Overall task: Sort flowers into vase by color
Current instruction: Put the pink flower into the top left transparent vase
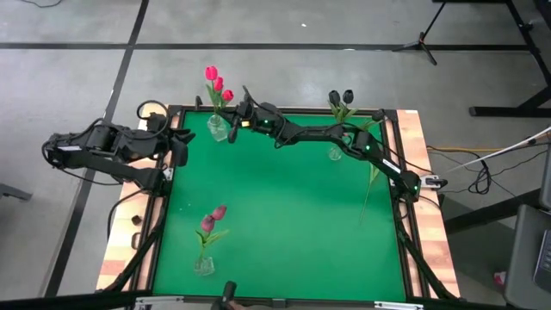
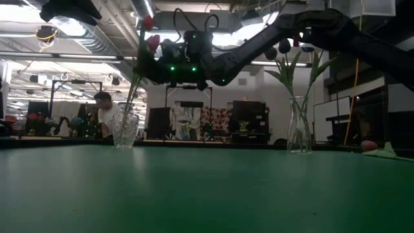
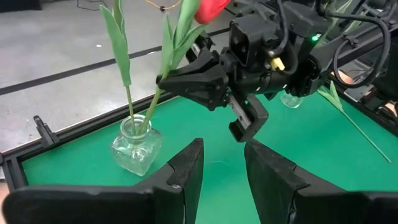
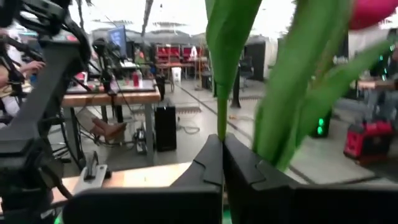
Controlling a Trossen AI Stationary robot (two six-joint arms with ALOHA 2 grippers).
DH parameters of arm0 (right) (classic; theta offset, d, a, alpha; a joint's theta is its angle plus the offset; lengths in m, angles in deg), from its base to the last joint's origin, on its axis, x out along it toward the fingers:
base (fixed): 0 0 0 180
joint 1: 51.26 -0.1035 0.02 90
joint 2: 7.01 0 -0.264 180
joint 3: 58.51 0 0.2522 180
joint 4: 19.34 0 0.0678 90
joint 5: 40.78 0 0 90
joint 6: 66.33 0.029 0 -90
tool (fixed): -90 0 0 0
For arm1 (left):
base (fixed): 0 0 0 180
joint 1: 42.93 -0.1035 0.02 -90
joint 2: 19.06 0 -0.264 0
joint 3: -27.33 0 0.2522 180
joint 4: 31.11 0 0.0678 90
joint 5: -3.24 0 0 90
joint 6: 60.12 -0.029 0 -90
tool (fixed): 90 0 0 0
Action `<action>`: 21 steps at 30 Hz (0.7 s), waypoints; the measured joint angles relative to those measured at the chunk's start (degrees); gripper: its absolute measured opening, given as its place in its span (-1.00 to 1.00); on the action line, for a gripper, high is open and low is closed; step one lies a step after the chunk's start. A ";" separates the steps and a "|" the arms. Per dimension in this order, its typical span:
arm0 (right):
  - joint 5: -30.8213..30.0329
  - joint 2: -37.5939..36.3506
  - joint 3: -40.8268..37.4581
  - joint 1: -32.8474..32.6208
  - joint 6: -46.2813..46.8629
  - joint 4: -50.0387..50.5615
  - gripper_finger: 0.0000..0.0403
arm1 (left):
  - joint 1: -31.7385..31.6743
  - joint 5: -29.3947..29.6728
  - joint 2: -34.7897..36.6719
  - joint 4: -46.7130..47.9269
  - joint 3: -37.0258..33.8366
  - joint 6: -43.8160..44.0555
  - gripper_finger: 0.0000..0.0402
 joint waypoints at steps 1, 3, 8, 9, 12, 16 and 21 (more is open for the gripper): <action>-0.18 0.00 0.00 0.06 0.66 0.44 -0.99 | 0.02 0.02 0.00 0.00 0.02 -0.18 -0.43; -1.56 0.00 0.00 0.12 1.94 0.83 -0.96 | 0.00 0.19 0.00 0.00 0.02 -0.35 -0.43; -2.43 0.00 0.02 0.13 2.41 2.63 -0.74 | 0.02 0.19 0.00 0.02 0.02 -0.35 -0.43; -1.90 0.00 0.02 0.12 2.44 2.85 -0.66 | 0.00 0.19 0.00 0.02 0.02 -0.33 -0.43; -1.73 0.00 0.02 0.05 2.85 3.53 -0.42 | 0.00 0.20 0.00 0.02 0.02 -0.33 -0.43; -1.54 -0.25 0.02 0.01 3.75 6.98 -0.14 | 0.02 0.21 0.00 0.02 0.01 -0.32 -0.43; -1.90 -2.85 0.02 0.03 0.73 18.14 0.08 | 0.02 0.19 0.00 0.04 0.00 -0.33 -0.43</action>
